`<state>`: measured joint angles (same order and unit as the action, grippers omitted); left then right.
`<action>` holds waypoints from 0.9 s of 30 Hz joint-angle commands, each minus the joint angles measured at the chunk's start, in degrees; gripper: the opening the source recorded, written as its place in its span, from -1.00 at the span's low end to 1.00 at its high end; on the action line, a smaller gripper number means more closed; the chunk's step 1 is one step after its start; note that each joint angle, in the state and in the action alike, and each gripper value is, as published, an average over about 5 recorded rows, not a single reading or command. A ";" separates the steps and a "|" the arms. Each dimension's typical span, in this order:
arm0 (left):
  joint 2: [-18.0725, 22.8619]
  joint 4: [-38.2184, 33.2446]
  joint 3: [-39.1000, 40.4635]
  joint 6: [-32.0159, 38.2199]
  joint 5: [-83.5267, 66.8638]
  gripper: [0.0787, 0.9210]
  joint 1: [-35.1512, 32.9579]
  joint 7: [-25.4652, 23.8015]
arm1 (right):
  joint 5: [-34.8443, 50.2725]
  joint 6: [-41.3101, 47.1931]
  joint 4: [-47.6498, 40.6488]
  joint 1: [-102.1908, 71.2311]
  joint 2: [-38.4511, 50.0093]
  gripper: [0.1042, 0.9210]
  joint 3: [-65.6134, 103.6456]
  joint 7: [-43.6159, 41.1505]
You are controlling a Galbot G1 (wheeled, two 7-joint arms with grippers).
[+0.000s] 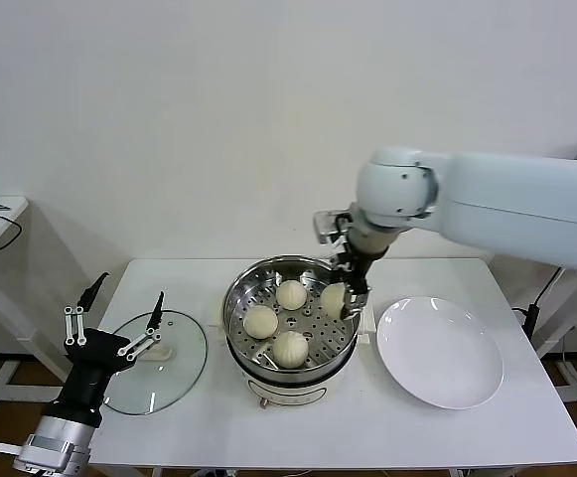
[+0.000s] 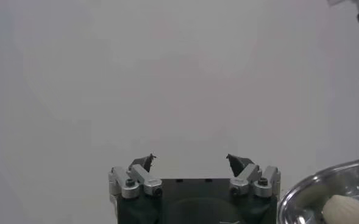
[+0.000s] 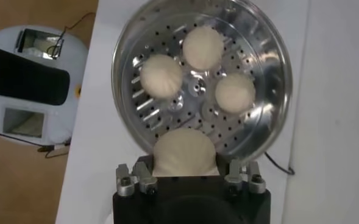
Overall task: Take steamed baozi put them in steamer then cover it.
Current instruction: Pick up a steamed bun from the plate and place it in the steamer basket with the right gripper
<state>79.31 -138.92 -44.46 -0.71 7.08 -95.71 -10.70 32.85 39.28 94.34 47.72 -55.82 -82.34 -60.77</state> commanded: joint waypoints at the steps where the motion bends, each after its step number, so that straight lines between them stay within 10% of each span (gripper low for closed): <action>1: -0.07 0.39 -0.31 0.00 -0.10 0.77 0.08 -0.06 | -4.56 0.73 -7.95 -8.29 -7.74 0.39 2.37 -0.34; 27: -0.38 2.27 -0.22 0.16 -0.04 0.77 0.76 -0.44 | -10.75 -0.55 -12.17 -15.32 -7.06 0.39 4.91 -1.68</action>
<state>78.98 -136.74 -44.63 -0.59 6.99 -94.90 -11.09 23.87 38.84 83.80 34.66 -62.21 -78.15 -62.36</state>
